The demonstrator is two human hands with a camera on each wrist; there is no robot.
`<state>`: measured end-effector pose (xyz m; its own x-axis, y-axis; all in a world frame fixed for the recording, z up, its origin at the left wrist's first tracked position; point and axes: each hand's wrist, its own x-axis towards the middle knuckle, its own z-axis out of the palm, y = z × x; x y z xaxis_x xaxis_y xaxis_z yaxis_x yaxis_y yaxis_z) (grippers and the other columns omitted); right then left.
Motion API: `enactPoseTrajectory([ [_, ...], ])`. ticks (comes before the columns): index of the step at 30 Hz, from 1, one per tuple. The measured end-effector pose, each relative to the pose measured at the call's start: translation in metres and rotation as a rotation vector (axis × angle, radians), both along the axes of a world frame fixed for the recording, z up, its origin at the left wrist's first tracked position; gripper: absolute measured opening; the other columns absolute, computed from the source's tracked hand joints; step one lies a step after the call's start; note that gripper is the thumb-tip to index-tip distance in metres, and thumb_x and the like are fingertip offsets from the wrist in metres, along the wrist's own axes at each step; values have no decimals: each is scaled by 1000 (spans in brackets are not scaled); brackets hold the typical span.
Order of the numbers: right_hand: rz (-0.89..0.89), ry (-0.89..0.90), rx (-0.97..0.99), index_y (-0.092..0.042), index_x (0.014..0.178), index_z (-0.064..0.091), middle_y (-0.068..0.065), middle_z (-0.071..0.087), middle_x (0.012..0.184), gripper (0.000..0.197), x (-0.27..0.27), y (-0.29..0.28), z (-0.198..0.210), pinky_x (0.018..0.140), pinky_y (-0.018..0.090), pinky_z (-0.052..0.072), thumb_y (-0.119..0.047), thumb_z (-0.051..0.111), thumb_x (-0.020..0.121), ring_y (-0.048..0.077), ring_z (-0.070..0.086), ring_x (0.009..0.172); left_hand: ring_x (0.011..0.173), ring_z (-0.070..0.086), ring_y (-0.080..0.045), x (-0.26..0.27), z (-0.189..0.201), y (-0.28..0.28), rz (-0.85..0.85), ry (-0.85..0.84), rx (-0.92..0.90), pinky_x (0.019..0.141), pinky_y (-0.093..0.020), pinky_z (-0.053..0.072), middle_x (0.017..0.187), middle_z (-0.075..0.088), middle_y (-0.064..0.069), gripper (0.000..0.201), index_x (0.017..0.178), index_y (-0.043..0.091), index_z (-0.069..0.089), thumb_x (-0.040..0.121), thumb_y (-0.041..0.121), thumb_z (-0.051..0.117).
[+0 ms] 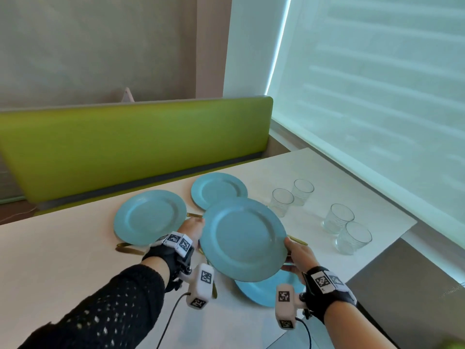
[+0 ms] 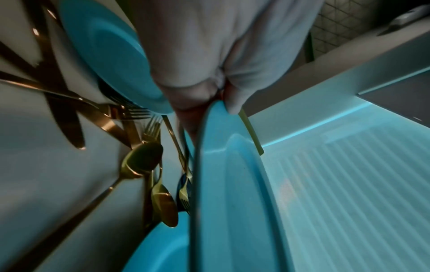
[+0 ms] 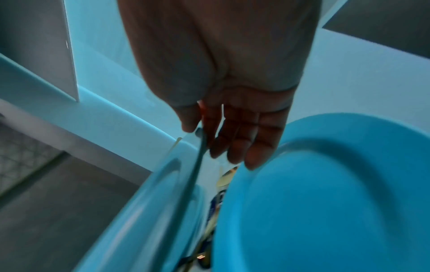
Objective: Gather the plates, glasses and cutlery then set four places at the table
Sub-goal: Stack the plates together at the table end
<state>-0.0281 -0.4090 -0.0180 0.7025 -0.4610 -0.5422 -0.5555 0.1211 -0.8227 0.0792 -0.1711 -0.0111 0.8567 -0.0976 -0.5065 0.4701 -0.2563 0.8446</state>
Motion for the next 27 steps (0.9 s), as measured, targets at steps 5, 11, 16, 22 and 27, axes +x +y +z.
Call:
enactPoseTrajectory([
  [5, 86, 329, -424, 6, 118, 59, 22, 62, 115, 45, 0, -49, -36, 80, 31, 41, -30, 45, 96, 32, 59, 107, 110, 58, -33, -1, 3, -28, 101, -92, 96, 87, -33, 45, 117, 61, -17, 30, 116, 5, 58, 97, 20, 41],
  [11, 144, 524, -402, 4, 125, 54, 20, 56, 129, 47, -10, -58, -60, 92, 29, 42, -32, 44, 96, 30, 55, 118, 115, 55, -33, 4, -5, -35, 128, -81, 111, 99, -38, 44, 124, 59, -18, 32, 121, 2, 56, 99, 20, 41],
  [16, 95, 396, -296, 9, 121, 56, 23, 60, 123, 56, 1, -92, -108, 101, 41, 45, -38, 47, 92, 32, 59, 104, 116, 54, -33, 2, -12, -46, 98, -78, 152, 94, -32, 43, 125, 58, -18, 34, 122, 0, 55, 100, 19, 38],
  [22, 32, 198, -200, 9, 96, 59, 23, 63, 94, 44, 1, -84, -57, 82, 53, 54, -32, 44, 97, 38, 63, 91, 117, 54, -34, -6, -9, -60, 75, -77, 185, 97, -34, 43, 129, 57, -20, 35, 123, -1, 56, 100, 18, 37],
  [27, 55, 132, -304, -3, 87, 59, 27, 65, 100, 44, 13, -103, -40, 91, 55, 49, -40, 38, 97, 41, 63, 99, 124, 50, -34, -5, -2, -71, 68, -63, 189, 100, -32, 40, 135, 53, -19, 37, 128, 0, 53, 101, 19, 36],
])
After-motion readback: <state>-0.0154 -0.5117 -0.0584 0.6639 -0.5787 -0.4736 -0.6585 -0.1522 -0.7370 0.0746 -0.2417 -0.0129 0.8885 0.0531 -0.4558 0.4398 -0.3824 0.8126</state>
